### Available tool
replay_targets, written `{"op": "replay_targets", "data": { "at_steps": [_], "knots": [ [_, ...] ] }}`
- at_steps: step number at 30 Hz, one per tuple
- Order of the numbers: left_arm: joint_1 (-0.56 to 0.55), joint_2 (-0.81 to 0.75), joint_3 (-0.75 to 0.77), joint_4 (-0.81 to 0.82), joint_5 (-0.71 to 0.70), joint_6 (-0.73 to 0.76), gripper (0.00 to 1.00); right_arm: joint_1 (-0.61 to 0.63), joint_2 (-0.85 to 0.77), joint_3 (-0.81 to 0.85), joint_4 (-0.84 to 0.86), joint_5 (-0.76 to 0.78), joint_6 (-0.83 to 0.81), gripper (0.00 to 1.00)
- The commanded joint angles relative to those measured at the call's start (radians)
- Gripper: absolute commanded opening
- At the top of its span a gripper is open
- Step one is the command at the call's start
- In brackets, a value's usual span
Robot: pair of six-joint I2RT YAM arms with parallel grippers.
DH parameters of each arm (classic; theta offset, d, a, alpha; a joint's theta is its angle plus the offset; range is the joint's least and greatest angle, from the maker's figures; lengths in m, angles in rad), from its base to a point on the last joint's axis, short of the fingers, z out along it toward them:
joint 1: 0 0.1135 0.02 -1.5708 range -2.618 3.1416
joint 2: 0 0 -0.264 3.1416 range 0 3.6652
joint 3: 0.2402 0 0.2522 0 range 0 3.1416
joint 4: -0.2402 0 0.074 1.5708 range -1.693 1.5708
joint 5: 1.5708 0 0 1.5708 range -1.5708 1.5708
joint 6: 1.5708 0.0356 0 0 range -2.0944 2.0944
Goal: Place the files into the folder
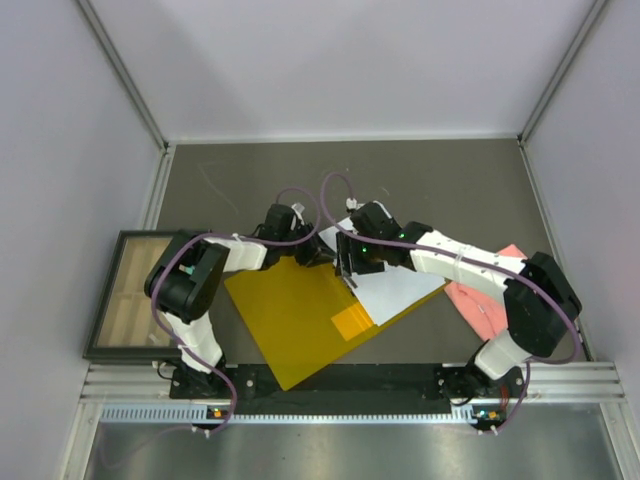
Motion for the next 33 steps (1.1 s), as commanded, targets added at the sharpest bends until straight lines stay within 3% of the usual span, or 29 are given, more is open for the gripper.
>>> {"op": "replay_targets", "data": {
  "at_steps": [1, 4, 12, 33],
  "knots": [
    [-0.009, -0.025, -0.025, 0.046, -0.017, 0.009, 0.27, -0.038, -0.058, 0.0, -0.018, -0.126, 0.267, 0.57],
    [-0.01, -0.021, -0.029, 0.044, -0.032, 0.02, 0.25, -0.087, -0.058, -0.061, 0.036, -0.225, 0.392, 0.49],
    [-0.023, 0.004, -0.028, 0.053, -0.053, 0.039, 0.25, -0.125, -0.051, -0.106, 0.083, -0.273, 0.53, 0.37],
    [-0.041, 0.021, -0.013, 0.035, -0.086, 0.066, 0.25, -0.162, 0.031, -0.135, 0.175, -0.293, 0.613, 0.31]
  ]
}}
